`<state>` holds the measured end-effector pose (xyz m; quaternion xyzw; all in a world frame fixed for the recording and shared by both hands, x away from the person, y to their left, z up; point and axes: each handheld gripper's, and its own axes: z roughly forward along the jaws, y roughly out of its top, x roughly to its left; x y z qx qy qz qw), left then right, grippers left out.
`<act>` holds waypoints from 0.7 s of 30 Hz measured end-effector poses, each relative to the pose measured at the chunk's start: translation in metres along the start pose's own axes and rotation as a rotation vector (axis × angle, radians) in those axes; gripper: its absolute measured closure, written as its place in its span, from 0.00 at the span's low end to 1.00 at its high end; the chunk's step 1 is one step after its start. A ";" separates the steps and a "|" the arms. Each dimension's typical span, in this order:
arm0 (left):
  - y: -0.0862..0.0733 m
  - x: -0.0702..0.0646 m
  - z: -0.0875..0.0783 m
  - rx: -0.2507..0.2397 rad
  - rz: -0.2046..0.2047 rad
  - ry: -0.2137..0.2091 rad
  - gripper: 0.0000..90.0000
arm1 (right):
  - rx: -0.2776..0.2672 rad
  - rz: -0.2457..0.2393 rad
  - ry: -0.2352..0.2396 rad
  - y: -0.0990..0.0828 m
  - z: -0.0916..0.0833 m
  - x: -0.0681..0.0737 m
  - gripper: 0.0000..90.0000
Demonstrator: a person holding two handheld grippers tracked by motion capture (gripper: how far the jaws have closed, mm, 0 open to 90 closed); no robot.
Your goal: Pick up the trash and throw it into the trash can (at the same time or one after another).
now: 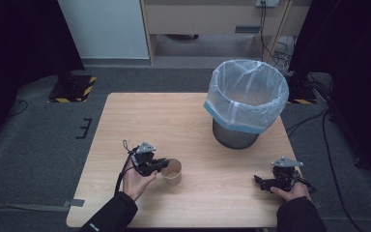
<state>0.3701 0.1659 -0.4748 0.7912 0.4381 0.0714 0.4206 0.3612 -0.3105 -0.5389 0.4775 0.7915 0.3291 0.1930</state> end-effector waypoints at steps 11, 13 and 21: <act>0.012 -0.002 -0.022 -0.111 0.005 -0.005 0.93 | 0.000 0.000 0.000 0.000 0.000 0.000 0.01; 0.015 -0.002 -0.027 -0.140 0.000 -0.007 0.93 | 0.000 0.000 0.000 0.000 0.000 0.000 0.01; 0.026 -0.004 -0.046 -0.240 0.004 -0.009 0.93 | 0.000 0.000 0.000 0.000 0.000 0.000 0.01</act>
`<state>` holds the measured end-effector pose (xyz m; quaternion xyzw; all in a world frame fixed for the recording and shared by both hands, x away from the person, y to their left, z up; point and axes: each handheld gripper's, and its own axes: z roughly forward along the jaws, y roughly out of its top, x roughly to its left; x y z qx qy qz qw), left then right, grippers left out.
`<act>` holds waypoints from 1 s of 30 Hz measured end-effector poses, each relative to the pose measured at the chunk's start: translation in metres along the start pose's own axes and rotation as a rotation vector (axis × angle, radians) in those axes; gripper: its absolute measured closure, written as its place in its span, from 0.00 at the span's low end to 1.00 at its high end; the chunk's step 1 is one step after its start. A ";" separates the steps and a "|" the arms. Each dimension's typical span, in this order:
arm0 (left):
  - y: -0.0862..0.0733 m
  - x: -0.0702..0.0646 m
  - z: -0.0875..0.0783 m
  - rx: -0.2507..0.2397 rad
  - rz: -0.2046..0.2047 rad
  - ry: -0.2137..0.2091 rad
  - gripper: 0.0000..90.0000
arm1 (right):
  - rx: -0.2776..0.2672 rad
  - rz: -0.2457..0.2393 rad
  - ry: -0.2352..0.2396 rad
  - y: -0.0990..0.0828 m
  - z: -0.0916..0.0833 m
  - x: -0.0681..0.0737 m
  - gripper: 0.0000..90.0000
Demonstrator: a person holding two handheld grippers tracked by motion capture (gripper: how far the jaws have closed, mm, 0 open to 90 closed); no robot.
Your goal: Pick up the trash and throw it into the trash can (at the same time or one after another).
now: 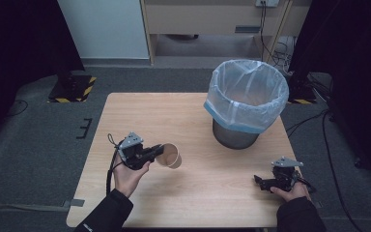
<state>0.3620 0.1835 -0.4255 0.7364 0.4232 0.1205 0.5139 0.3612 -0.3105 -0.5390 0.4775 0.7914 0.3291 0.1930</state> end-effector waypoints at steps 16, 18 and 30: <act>0.040 -0.005 -0.027 -0.188 0.002 -0.014 0.93 | 0.000 0.000 0.000 0.000 0.000 0.000 0.01; 0.048 -0.007 -0.029 -0.217 0.005 -0.018 0.93 | -0.001 0.001 -0.001 0.000 0.000 0.000 0.01; 0.101 -0.023 -0.034 -0.342 0.055 -0.035 0.93 | -0.001 0.001 -0.001 0.000 0.000 0.000 0.01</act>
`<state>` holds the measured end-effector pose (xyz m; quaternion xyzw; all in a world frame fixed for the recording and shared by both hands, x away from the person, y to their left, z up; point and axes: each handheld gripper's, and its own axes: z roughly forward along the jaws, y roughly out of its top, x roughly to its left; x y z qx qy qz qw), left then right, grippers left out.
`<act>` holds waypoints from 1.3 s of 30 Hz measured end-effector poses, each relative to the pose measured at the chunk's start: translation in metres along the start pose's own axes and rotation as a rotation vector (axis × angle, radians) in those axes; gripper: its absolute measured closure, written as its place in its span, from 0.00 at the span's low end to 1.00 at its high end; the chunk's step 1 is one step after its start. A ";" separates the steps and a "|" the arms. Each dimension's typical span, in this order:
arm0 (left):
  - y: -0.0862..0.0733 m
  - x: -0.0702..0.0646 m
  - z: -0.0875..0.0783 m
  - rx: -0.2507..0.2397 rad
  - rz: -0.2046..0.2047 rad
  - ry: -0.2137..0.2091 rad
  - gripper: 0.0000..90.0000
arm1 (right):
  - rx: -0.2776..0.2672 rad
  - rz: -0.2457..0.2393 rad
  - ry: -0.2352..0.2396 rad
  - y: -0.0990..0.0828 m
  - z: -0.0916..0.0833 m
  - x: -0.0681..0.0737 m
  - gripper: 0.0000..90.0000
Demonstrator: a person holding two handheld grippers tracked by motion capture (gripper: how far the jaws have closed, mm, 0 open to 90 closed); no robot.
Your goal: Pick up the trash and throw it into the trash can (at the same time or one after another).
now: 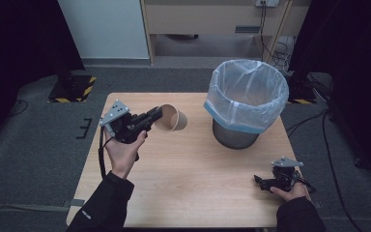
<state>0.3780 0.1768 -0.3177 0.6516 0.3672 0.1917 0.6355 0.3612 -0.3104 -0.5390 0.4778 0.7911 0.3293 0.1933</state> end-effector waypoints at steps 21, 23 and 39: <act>0.067 -0.031 0.039 -0.137 0.064 -0.052 0.93 | 0.001 -0.001 0.000 0.000 0.000 0.000 0.01; 0.073 -0.034 0.044 -0.141 0.071 -0.054 0.93 | 0.001 -0.001 0.001 0.000 0.000 0.000 0.01; 0.099 -0.061 0.095 -0.168 0.118 -0.082 0.93 | -0.002 -0.001 0.000 0.000 0.000 0.000 0.01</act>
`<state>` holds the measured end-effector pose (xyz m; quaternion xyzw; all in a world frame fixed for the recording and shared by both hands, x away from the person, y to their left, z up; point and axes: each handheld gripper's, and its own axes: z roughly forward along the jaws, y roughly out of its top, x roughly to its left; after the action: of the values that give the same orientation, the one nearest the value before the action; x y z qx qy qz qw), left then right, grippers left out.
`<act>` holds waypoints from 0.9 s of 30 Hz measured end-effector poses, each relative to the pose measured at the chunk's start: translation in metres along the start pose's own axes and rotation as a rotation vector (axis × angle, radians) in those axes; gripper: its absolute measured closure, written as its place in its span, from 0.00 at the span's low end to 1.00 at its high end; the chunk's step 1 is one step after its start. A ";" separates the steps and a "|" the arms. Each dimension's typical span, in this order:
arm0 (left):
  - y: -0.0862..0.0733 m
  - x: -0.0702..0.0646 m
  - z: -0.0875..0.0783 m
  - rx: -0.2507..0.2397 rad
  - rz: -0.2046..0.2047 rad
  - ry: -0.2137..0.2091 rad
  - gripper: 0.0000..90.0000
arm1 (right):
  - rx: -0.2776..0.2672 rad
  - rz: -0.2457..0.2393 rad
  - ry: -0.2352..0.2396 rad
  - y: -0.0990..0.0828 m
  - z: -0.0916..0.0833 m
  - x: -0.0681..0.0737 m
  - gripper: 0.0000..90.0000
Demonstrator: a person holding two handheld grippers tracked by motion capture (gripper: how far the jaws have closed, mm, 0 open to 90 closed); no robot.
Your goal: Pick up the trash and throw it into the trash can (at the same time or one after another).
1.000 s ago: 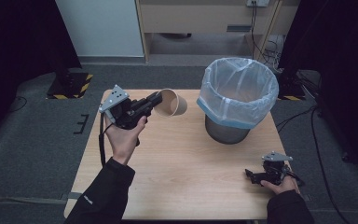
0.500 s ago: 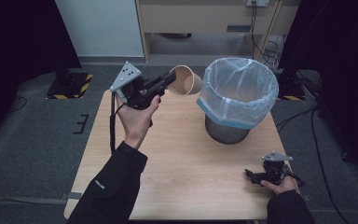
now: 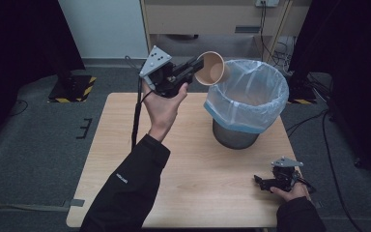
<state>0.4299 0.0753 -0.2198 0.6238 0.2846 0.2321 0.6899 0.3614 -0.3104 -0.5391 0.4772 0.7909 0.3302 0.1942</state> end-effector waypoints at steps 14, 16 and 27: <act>-0.008 -0.011 0.055 0.025 0.001 -0.010 0.93 | 0.001 0.002 0.001 0.000 0.000 0.000 0.01; -0.011 -0.013 0.064 0.031 0.008 -0.009 0.93 | 0.001 0.004 0.001 0.000 0.000 0.000 0.01; -0.043 -0.014 0.107 0.116 0.003 0.006 0.93 | -0.001 0.002 0.000 0.000 0.000 0.000 0.01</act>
<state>0.4913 -0.0175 -0.2550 0.6625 0.2990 0.2180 0.6513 0.3614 -0.3103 -0.5391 0.4780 0.7903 0.3306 0.1942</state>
